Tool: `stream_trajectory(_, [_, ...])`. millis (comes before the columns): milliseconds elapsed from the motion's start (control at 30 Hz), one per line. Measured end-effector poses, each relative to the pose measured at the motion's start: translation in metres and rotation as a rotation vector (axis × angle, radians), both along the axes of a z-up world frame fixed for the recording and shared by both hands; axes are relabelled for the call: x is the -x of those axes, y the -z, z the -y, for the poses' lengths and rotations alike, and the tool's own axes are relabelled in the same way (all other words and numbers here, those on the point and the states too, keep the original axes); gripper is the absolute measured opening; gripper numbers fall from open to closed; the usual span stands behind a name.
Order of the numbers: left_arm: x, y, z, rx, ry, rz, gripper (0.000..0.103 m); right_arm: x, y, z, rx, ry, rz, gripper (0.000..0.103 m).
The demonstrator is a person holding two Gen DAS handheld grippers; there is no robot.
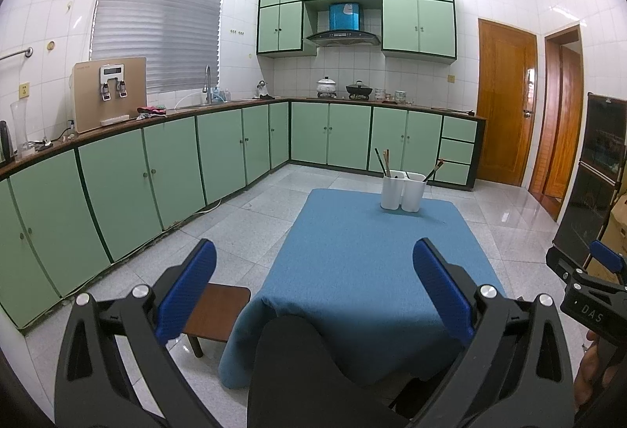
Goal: Organize utensils
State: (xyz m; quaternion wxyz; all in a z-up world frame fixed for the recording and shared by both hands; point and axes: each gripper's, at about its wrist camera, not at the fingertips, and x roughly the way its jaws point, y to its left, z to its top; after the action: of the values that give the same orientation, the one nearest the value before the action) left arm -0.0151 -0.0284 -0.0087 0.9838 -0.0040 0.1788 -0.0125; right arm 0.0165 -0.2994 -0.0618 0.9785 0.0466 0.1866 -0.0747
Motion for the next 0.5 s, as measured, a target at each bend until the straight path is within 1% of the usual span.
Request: stream_trajectory(500, [0.0002,0.0002,0.0003,0.001,0.000,0.002,0.097,-0.0006,-0.0004,-0.0009,0.000,0.002,0.002,0.097])
